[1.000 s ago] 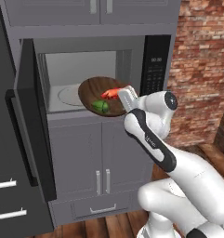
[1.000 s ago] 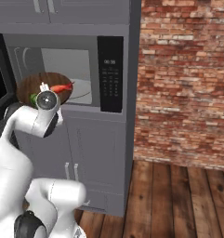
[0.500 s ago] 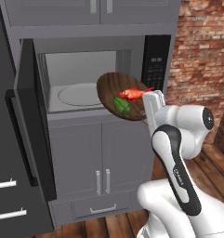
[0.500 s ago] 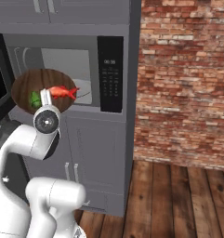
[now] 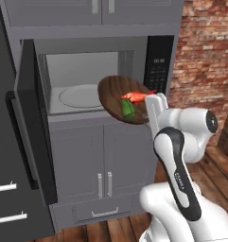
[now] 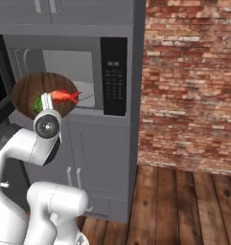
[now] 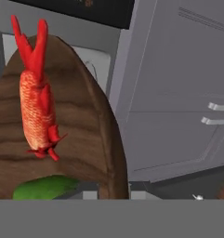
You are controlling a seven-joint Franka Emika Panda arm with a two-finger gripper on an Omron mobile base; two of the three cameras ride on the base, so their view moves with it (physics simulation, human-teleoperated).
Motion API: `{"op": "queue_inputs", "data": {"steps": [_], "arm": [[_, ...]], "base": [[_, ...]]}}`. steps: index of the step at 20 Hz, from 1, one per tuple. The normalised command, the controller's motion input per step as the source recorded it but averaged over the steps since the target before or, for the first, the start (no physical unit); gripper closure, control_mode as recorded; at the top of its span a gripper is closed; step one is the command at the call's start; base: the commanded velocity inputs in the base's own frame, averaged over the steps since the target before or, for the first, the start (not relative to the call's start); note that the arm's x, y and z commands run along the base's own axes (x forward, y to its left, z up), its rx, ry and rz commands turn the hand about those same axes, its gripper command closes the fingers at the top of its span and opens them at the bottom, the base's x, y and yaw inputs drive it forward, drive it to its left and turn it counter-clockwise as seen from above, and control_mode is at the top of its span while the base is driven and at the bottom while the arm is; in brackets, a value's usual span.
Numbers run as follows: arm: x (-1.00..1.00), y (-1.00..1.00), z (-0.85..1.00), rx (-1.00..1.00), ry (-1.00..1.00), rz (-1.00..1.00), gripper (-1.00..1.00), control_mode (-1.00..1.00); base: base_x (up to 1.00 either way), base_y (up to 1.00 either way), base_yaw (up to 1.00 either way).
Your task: The microwave is finished heating the fish and avocado. Take the bowl containing the food and place it on the dining counter.
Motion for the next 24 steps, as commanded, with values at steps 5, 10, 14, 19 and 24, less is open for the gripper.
{"op": "queue_inputs", "data": {"steps": [5,10,14,19,24], "arm": [[-0.08,0.00,0.27,0.00,0.22,0.00,1.00,-1.00],[0.01,0.00,0.11,0.00,0.13,-0.01,1.00,-1.00],[0.00,0.00,0.00,0.00,0.00,0.00,1.00,-1.00],[-0.07,-0.02,0.00,0.00,0.00,0.00,1.00,-1.00],[-0.16,-0.15,0.00,0.00,0.00,0.00,1.00,1.00]], "base": [[0.00,0.00,0.00],[0.00,0.00,0.00],[0.00,0.00,0.00],[0.00,0.00,0.00],[-0.45,-0.45,0.01]]}}
